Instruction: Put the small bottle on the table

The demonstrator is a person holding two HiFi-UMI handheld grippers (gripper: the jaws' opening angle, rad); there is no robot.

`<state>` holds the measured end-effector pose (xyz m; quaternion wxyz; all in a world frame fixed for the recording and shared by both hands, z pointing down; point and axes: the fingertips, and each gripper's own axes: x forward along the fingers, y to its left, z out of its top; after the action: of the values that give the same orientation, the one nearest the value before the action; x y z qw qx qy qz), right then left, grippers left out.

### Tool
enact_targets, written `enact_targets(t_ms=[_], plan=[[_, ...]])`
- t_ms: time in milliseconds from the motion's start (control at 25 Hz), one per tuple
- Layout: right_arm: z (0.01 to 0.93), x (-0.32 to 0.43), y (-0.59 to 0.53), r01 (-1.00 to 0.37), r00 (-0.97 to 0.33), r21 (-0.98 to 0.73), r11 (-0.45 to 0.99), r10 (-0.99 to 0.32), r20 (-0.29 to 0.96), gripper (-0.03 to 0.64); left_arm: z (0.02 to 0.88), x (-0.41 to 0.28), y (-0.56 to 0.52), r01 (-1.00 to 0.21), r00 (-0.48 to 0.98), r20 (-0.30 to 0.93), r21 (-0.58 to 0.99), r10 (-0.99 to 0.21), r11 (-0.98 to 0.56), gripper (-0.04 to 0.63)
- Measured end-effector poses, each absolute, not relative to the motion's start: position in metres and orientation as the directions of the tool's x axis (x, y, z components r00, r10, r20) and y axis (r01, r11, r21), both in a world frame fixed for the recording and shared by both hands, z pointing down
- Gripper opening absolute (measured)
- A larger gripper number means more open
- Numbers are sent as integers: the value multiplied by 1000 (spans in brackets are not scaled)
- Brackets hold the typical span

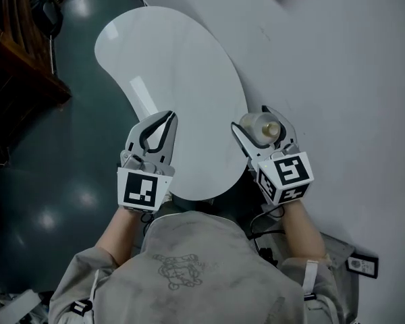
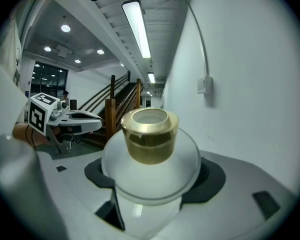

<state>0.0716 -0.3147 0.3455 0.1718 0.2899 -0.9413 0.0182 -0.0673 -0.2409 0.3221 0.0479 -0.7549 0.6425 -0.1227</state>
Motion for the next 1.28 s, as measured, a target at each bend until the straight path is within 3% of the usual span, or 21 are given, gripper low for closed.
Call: enact_targets(t_ms=[520,1280], plan=[[394,41,-416,-574,-743,45,817,-544,391,345,358,-67,-316,-953,165,163,-228,-973,-200,23],[560,22,-522,-643,-628,82,762,-585,512,345,477,-72,-404,-955,215,248,-147,-945,-256,23]])
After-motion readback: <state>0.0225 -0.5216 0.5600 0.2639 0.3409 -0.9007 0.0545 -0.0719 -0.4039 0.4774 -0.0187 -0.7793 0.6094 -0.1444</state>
